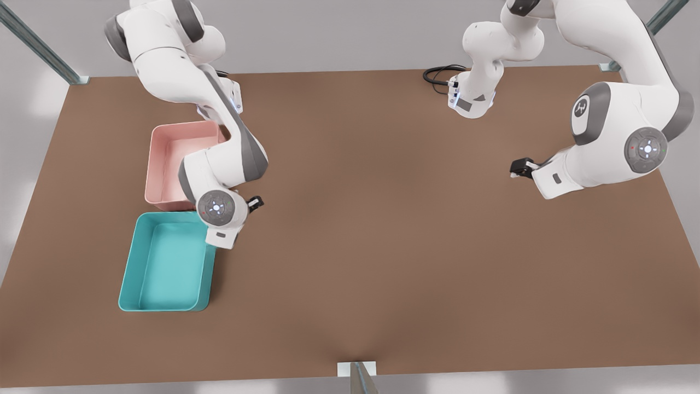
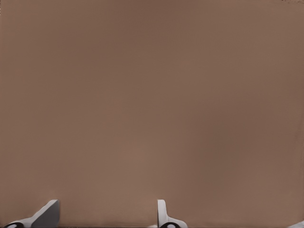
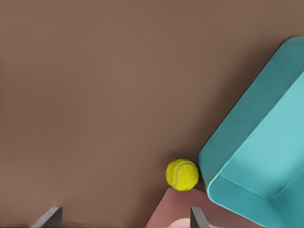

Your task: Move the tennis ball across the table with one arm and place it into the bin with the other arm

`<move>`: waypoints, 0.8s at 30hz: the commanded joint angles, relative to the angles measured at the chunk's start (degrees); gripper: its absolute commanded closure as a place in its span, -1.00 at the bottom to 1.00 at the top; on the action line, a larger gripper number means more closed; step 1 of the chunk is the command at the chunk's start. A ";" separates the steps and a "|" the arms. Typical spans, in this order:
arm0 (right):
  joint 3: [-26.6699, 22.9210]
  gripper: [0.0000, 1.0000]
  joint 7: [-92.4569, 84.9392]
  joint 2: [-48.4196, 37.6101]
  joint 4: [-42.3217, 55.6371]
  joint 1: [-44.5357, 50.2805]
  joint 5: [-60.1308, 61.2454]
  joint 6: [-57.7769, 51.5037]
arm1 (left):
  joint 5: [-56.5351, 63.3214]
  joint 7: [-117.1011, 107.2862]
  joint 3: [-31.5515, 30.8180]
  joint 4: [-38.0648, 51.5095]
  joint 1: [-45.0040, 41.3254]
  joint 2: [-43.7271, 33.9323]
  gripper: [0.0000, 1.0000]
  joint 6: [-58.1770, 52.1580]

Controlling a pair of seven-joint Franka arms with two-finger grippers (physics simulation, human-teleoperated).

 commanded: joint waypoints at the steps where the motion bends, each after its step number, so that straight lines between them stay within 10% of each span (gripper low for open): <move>1: 0.08 -1.00 -19.21 -0.67 -2.96 0.26 -0.48 8.77 | -0.03 -21.98 -0.10 -0.04 -0.01 -0.06 -1.00 -2.08; 13: -0.19 -1.00 -51.13 -12.89 -31.61 0.26 -15.69 38.05 | 0.24 -21.89 -0.10 -0.05 0.43 -0.06 -1.00 -1.99; 24: -0.54 -1.00 -60.36 -11.92 -38.73 -3.08 -20.26 44.90 | -0.03 -21.72 -0.19 0.13 0.52 0.46 -1.00 -1.82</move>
